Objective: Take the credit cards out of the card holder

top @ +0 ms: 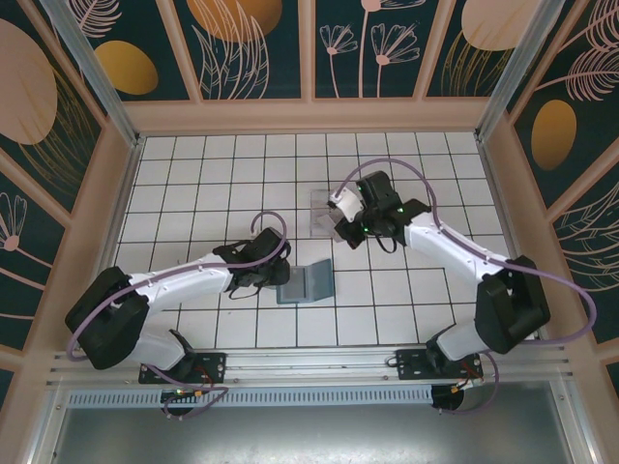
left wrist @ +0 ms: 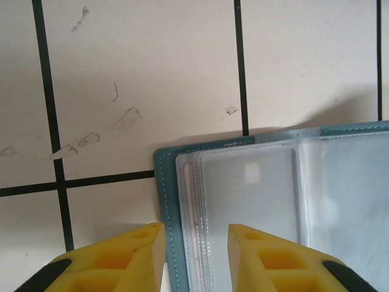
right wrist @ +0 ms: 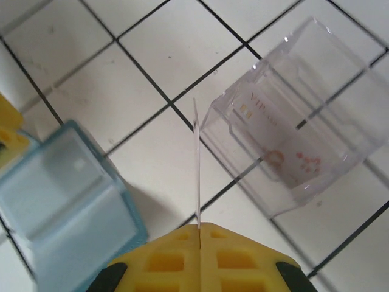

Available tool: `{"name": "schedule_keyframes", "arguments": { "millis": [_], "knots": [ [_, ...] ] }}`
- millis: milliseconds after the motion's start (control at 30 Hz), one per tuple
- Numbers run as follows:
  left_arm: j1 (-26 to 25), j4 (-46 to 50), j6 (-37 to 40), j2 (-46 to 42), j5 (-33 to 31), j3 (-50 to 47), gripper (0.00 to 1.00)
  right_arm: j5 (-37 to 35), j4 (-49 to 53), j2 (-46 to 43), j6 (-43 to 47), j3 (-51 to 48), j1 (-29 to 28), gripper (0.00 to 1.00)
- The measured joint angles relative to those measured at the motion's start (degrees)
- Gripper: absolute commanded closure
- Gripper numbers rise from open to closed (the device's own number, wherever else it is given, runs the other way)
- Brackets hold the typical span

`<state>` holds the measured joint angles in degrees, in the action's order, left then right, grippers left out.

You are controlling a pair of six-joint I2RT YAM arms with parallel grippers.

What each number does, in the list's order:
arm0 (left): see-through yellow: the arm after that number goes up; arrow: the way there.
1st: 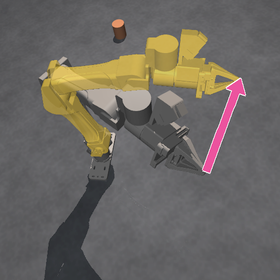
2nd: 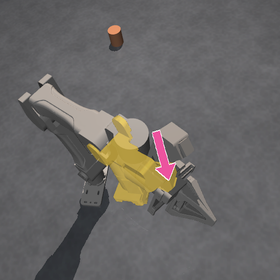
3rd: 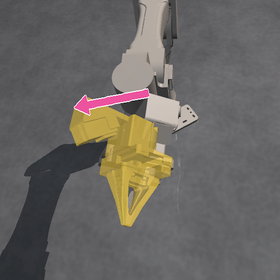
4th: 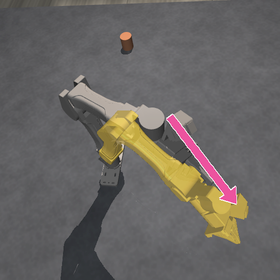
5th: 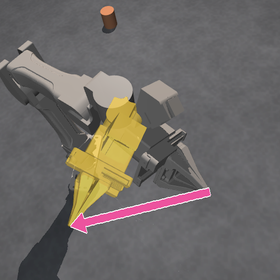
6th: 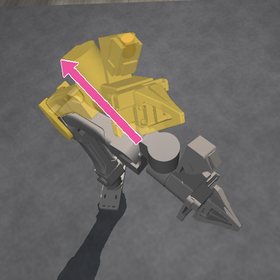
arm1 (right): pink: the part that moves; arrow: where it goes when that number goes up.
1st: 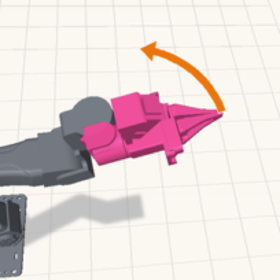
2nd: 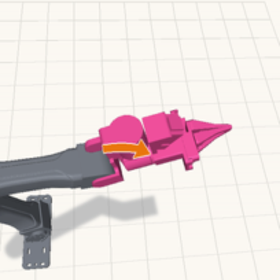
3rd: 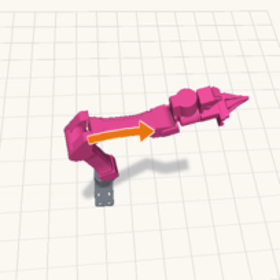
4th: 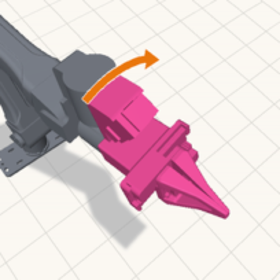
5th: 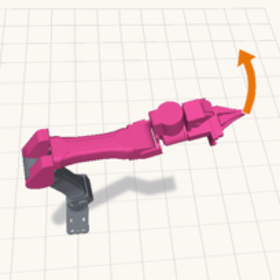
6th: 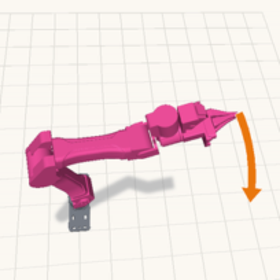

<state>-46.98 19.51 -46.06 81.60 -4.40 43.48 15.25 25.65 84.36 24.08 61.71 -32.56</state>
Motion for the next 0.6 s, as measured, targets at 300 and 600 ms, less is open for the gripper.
{"name": "schedule_keyframes", "arguments": {
  "millis": [300, 600],
  "knots": [
    [0.0, -0.63, -0.9, -2.75, -1.18, -2.01, 0.65, -5.51, 13.4, 12.15, 23.37, 16.61, -0.13, 1.0],
    [0.0, -1.29, -1.16, -3.63, -2.19, -2.32, 0.65, -11.08, 21.49, 20.26, 34.38, 27.1, -1.01, 1.0]
  ]
}}
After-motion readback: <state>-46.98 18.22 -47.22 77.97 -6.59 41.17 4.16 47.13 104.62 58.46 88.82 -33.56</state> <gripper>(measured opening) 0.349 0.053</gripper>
